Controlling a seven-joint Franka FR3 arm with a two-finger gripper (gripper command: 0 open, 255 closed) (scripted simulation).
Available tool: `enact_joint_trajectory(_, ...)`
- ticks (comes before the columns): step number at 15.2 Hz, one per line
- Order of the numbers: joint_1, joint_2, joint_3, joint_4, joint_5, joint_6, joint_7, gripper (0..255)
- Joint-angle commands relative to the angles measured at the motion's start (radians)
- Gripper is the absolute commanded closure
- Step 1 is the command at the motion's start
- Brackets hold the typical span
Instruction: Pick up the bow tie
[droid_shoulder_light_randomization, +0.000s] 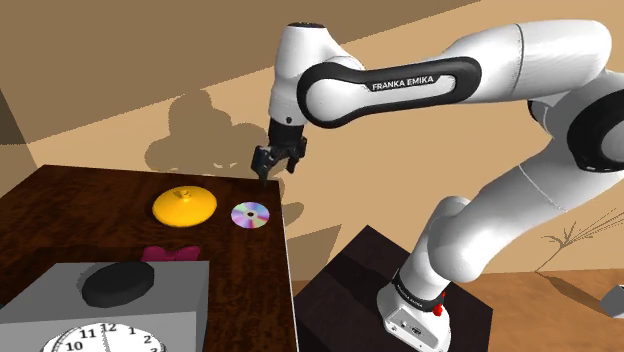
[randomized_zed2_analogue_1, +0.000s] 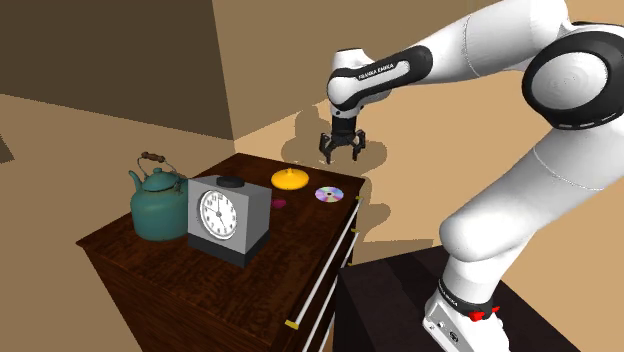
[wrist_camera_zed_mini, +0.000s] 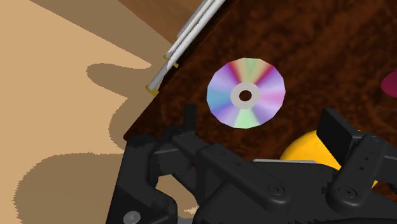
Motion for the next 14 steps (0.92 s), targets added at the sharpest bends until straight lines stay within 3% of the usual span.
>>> enact_joint_trajectory(1, 0.010, 0.060, 0.028, 0.023, -0.002, 0.034, 0.028, 0)
enact_joint_trajectory(7, 0.045, 0.240, 0.109, 0.111, -0.032, 0.109, 0.123, 0)
enact_joint_trajectory(14, 0.104, 0.473, 0.175, 0.260, -0.119, 0.162, 0.248, 0)
